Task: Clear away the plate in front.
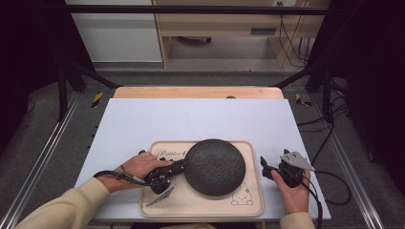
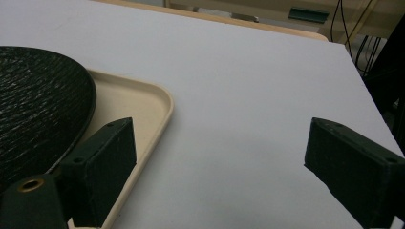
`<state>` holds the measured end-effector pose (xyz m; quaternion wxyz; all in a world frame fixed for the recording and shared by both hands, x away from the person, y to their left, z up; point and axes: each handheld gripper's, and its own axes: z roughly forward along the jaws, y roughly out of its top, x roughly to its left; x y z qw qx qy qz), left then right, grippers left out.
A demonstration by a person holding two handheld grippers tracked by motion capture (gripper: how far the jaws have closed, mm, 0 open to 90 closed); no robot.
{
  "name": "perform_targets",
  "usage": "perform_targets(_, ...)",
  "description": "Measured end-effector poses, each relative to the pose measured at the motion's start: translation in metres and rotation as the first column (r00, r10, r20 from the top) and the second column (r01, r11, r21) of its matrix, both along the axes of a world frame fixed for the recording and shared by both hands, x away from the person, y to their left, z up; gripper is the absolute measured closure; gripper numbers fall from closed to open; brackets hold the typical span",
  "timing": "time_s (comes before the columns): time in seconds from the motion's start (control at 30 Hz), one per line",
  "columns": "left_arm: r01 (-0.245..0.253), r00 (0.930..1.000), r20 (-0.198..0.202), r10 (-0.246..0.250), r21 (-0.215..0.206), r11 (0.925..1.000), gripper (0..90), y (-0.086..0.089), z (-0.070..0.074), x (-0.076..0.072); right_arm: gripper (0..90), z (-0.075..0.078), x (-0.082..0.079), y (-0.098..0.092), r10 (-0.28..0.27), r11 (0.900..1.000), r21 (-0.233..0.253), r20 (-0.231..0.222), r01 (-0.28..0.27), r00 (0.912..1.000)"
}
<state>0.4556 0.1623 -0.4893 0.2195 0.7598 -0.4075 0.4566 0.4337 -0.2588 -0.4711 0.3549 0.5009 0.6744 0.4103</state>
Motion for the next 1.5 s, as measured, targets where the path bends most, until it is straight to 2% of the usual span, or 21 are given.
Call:
perform_targets(0.3,-0.037,0.9990,0.025,0.038,-0.035,0.9987,53.2,0.009,0.009,0.005,10.4,0.000,0.000,0.000,0.001,1.000,0.000,-0.002,-0.001,1.0000)
perform_targets(0.53,-0.068,0.9970,0.033,0.070,-0.056,0.9961,50.4,0.013,0.010,0.011,10.4,0.000,0.000,0.001,0.002,1.000,-0.004,-0.001,-0.002,1.0000)
perform_targets(0.7,-0.104,0.9935,0.036,0.108,-0.096,0.9899,46.2,0.016,0.013,0.018,10.3,0.000,0.000,0.001,0.003,1.000,-0.001,-0.003,-0.003,1.0000)
perform_targets(0.83,-0.149,0.9870,0.042,0.155,-0.127,0.9806,40.3,0.016,0.014,0.025,10.3,0.000,0.000,0.001,0.002,1.000,-0.002,-0.003,-0.002,1.0000)
perform_targets(0.87,-0.159,0.9849,0.049,0.166,-0.118,0.9802,39.0,0.015,0.015,0.026,10.3,0.000,0.000,0.001,0.003,1.000,-0.002,-0.003,-0.003,1.0000)
perform_targets(0.97,-0.203,0.9769,0.039,0.210,-0.137,0.9695,35.1,0.013,0.018,0.031,10.3,0.000,0.000,0.001,0.003,1.000,-0.003,-0.002,-0.003,1.0000)
perform_targets(1.0,-0.221,0.9732,0.029,0.228,-0.146,0.9642,33.5,0.012,0.020,0.033,10.3,0.000,0.000,0.001,0.002,1.000,-0.001,-0.004,-0.002,1.0000)
perform_targets(1.1,-0.278,0.9595,-0.011,0.282,-0.196,0.9402,29.2,0.011,0.024,0.036,10.3,0.000,0.000,0.001,0.002,1.000,0.000,-0.004,-0.002,1.0000)
perform_targets(1.13,-0.301,0.9526,-0.024,0.303,-0.212,0.9297,28.1,0.011,0.026,0.037,10.3,0.000,0.000,0.001,0.003,1.000,0.000,-0.004,-0.003,1.0000)
perform_targets(1.27,-0.398,0.9172,-0.142,0.372,-0.275,0.8753,21.8,0.011,0.030,0.039,10.0,0.000,0.000,0.000,0.003,1.000,0.000,-0.002,-0.003,1.0000)
perform_targets(1.33,-0.446,0.8938,-0.197,0.403,-0.294,0.8456,20.3,0.011,0.031,0.038,9.7,0.000,0.001,0.000,0.003,1.000,-0.001,-0.001,-0.003,1.0000)
perform_targets(1.43,-0.512,0.8508,-0.312,0.423,-0.312,0.8000,18.6,0.010,0.034,0.038,9.4,0.000,0.001,0.000,0.000,1.000,0.001,0.000,0.000,1.0000)
perform_targets(1.47,-0.534,0.8339,-0.349,0.427,-0.316,0.7842,18.2,0.010,0.035,0.038,9.3,0.000,0.001,0.000,-0.001,1.000,0.001,0.000,0.001,1.0000)
perform_targets(1.5,-0.559,0.8130,-0.389,0.433,-0.311,0.7691,17.4,0.011,0.037,0.039,9.3,0.000,0.001,0.000,0.000,1.000,0.002,0.001,0.000,1.0000)
